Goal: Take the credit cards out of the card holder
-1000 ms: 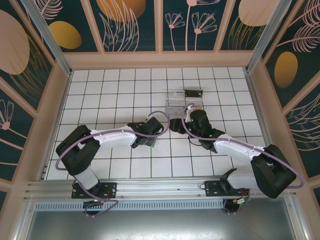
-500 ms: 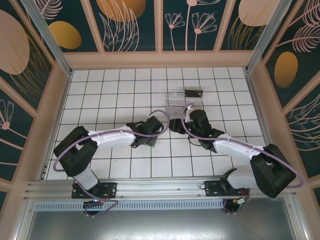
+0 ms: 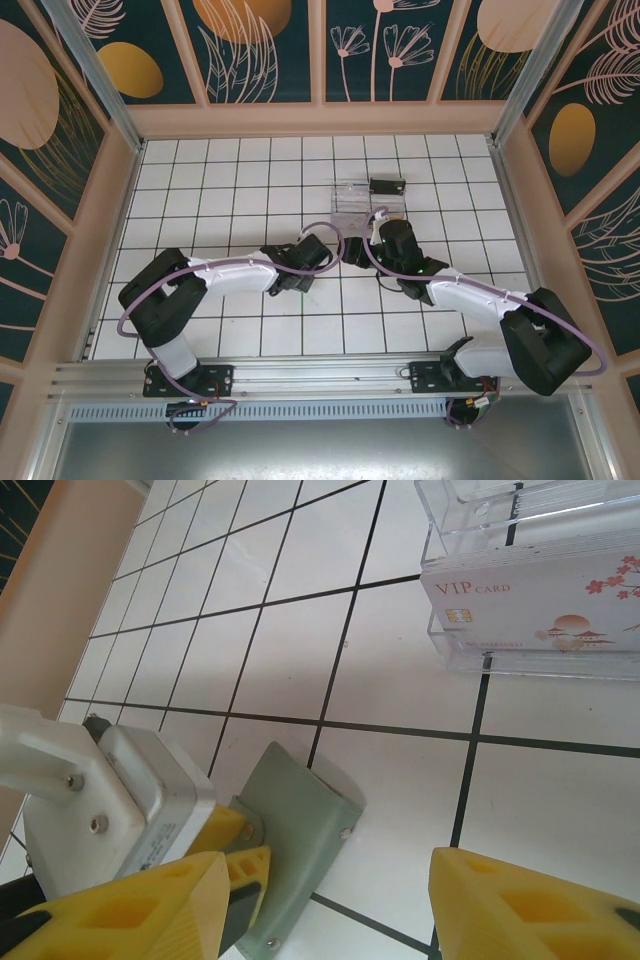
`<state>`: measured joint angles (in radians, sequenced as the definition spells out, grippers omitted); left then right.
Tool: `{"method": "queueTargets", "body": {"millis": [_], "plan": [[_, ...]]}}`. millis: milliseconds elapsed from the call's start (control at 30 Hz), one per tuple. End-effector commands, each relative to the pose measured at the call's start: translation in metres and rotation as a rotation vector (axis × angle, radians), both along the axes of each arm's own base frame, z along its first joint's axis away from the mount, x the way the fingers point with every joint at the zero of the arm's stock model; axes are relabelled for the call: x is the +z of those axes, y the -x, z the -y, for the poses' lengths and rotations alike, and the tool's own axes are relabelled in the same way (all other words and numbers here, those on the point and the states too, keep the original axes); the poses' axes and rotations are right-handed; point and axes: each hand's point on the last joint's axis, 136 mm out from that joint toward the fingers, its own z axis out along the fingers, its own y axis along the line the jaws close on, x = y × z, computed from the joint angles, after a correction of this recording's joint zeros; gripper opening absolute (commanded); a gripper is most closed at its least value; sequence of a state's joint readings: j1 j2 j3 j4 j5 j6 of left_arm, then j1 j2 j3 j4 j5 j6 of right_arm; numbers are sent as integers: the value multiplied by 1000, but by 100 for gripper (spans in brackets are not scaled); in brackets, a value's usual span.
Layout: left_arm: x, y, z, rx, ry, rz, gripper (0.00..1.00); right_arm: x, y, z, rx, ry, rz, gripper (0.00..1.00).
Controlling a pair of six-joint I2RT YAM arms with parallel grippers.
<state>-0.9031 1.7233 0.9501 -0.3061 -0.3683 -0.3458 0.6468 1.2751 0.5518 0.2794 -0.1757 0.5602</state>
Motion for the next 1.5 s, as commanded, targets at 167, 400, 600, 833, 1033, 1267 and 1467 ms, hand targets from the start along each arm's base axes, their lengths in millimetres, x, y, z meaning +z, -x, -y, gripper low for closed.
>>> {"method": "queueTargets", "body": {"millis": [167,400,600,833,1033,1267,1467], "plan": [[-9,3,-17,24,-61,-6,16,-1,-1,3,-17,-9,-12,57],[6,-1,-14,42,-19,27,2,-1,5,-8,38,-43,-23,57],[16,-2,-5,58,79,37,0,-6,9,-34,105,-72,-50,43],[34,5,9,77,299,54,0,-13,8,-64,180,-117,-99,2],[24,9,12,81,322,27,0,-25,5,-90,246,-173,-173,0],[26,7,13,96,331,34,0,-67,1,-108,267,-181,-315,0],[31,4,2,142,341,57,0,-104,-5,-92,211,-118,-390,0]]}}
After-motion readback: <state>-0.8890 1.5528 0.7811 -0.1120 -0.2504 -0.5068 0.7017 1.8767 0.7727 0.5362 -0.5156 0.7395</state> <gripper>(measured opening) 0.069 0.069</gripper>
